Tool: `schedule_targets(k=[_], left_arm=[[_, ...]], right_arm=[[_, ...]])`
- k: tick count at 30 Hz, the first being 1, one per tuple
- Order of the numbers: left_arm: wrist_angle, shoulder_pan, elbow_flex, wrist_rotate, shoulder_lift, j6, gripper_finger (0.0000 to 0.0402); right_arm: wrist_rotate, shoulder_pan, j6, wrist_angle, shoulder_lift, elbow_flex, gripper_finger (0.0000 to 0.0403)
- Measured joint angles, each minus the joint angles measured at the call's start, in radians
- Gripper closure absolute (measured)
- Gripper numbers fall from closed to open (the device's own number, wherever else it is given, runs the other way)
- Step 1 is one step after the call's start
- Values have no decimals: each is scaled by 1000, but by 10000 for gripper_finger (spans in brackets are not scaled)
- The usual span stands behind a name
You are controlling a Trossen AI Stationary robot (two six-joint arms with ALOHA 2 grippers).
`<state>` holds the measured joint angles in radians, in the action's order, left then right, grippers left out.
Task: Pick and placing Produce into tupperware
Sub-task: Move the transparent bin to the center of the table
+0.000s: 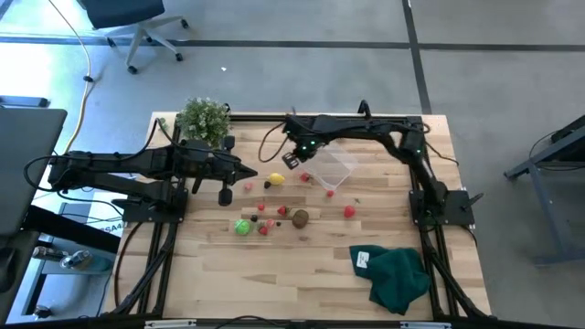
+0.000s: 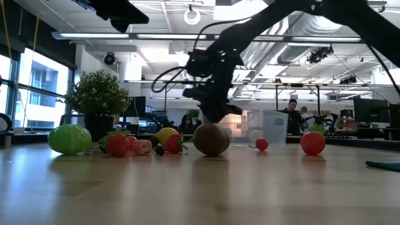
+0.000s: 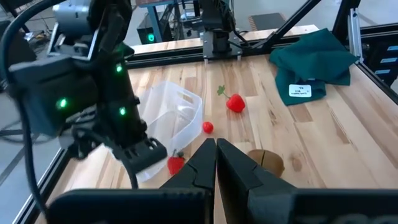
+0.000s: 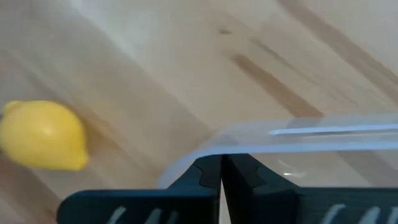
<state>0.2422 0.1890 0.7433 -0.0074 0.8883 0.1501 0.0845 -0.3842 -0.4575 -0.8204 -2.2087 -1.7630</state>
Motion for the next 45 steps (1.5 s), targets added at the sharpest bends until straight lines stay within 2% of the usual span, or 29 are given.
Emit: schedule_targets(k=[5,9,18,22,33,38,45], left_arm=[[2,0,0,0,0,0,396],[2,0,0,0,0,0,396],[2,0,0,19,0,0,396],[3,0,0,19,0,0,396],[4,0,0,19,0,0,396],[4,0,0,18,0,0,396],[4,0,0,17,0,0,396]], right_arm=[[21,52,45,-98,-98,-178,401],[44,106,48,-154,-137,-258,401],[82,205,53,-235,-140,-271,401],[31,227,55,-239,-140,-271,401],[-138,142,79,-325,-140,-272,401],[-155,98,114,-354,-140,-270,401],[-155,60,152,-279,-140,-269,401]])
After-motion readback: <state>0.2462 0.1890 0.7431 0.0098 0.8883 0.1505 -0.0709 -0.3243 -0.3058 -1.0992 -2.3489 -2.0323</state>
